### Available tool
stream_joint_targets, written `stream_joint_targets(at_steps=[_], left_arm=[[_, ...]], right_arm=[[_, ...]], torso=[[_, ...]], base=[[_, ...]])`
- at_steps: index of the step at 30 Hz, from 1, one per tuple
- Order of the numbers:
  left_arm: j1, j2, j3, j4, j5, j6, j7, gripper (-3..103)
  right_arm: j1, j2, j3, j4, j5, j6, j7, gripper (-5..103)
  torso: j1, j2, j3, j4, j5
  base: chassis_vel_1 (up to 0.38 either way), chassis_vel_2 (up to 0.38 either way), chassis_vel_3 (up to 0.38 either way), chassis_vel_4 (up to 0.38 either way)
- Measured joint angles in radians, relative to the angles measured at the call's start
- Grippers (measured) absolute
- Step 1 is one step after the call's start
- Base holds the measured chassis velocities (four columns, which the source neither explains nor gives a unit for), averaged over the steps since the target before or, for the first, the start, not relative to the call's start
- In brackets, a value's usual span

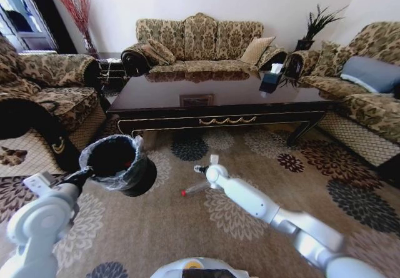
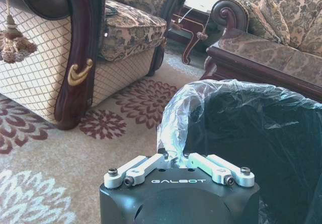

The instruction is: Move to the front of the table and pick up the trash from the floor, then place it into the trash bin.

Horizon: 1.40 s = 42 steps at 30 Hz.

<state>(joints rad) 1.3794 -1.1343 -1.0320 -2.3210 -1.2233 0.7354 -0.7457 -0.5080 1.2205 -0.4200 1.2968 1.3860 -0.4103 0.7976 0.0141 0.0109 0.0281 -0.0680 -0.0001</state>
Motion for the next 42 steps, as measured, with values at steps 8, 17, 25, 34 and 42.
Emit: stream_joint_targets(at_steps=[8, 17, 25, 34, 42], left_arm=[[0.021, -0.029, -0.002, -0.015, 0.026, 0.0, 0.001, 3], [0.039, -0.041, -0.022, -0.039, 0.028, 0.0, 0.005, 3], [0.065, -0.055, -0.036, -0.066, 0.031, 0.0, 0.006, 3], [0.091, -0.085, -0.024, -0.082, 0.075, 0.0, 0.021, 3], [0.11, -0.091, -0.034, -0.093, 0.08, 0.0, 0.022, 3]], right_arm=[[-0.043, 0.104, 0.132, -0.132, 0.022, 0.009, 0.047, 100], [-0.061, 0.136, 0.225, -0.187, 0.013, 0.031, 0.052, 100], [-0.078, 0.176, 0.348, -0.293, -0.062, 0.05, 0.002, 100], [-0.108, 0.173, 0.371, -0.331, -0.131, 0.054, -0.073, 102], [-0.113, 0.15, 0.32, -0.288, -0.133, 0.038, -0.096, 79]], torso=[[0.0, 0.0, 0.0, 0.0003, -0.0001], [0.0, 0.0, 0.0, 0.0002, 0.0001], [0.0, 0.0, 0.0, 0.0001, 0.0001], [0.0, 0.0, 0.0, 0.0001, 0.0001], [0.0, 0.0, 0.0, 0.0003, 0.0001]], base=[[0.0, 0.0, 0.0, 0.0], [0.0, 0.0, 0.0, 0.0], [0.0, 0.0, 0.0, 0.0], [0.0, 0.0, 0.0, 0.0], [0.0, 0.0, 0.0, 0.0]])
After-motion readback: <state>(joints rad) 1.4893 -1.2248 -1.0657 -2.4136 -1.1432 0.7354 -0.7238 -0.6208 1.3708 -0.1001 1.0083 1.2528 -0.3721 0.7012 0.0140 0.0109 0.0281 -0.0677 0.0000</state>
